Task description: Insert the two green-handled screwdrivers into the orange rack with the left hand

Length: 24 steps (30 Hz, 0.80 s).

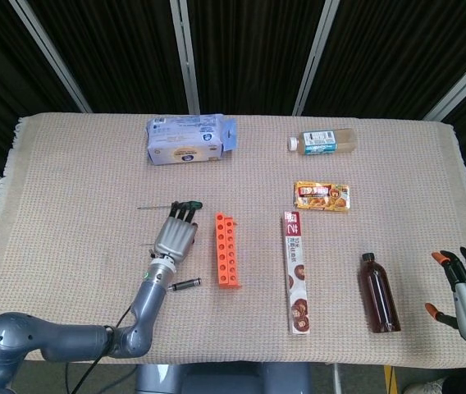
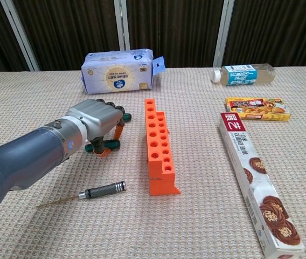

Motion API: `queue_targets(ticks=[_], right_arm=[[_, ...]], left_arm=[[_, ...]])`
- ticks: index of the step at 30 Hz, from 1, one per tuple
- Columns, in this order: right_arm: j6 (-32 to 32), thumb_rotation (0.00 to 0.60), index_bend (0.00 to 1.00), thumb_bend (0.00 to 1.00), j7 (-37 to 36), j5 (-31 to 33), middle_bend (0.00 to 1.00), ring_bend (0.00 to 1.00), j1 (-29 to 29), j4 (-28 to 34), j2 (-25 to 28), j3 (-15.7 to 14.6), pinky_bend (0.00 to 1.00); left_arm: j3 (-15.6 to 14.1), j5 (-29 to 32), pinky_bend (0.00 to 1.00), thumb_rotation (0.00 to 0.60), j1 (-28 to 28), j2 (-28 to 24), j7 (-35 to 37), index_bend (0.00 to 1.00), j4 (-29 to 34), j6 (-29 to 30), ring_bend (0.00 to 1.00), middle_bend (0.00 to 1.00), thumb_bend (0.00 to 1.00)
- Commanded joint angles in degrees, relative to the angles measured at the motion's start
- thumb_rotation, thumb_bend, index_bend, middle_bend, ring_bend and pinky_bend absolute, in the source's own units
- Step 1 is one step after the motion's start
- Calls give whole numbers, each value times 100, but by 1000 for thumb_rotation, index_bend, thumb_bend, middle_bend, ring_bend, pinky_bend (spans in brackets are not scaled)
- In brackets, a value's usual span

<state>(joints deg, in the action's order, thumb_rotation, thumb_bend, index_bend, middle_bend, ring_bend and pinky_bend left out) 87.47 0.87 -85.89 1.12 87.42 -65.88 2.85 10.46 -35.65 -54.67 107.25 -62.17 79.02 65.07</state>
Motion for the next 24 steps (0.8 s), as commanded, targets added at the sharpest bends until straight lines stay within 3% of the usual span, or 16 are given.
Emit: queue_targets(ticks=[1, 7, 13, 17, 18, 24], right_arm=[[3, 600, 181, 0, 2, -1, 150, 16, -4, 3, 2, 0, 125], [13, 600, 189, 0, -10, -11, 150, 16, -15, 2, 4, 0, 125], [12, 600, 192, 0, -2, -50, 150, 15, 4, 8, 6, 8, 125], [4, 600, 197, 0, -22, -79, 150, 15, 18, -6, -12, 7, 125], [-11, 600, 197, 0, -30, -73, 150, 15, 26, -18, -18, 10, 125], [-61, 600, 197, 0, -46, -64, 150, 15, 66, -39, -32, 32, 125]], left_arm=[[0, -18, 0, 600, -5, 4, 19, 431, 1, -3, 0, 37, 351], [37, -466, 0, 600, 107, 31, 551, 578, -50, 121, 37, 106, 352], [300, -978, 2, 600, 456, -556, 1771, 634, 710, 98, 52, 144, 352], [748, -1076, 16, 600, 785, -1303, 3054, 643, 1582, -255, 57, 164, 352], [972, -1132, 21, 600, 896, -1484, 3585, 644, 1784, -342, 57, 167, 352], [1521, -1571, 58, 600, 1191, -1876, 5649, 645, 1975, -973, 61, 171, 352]])
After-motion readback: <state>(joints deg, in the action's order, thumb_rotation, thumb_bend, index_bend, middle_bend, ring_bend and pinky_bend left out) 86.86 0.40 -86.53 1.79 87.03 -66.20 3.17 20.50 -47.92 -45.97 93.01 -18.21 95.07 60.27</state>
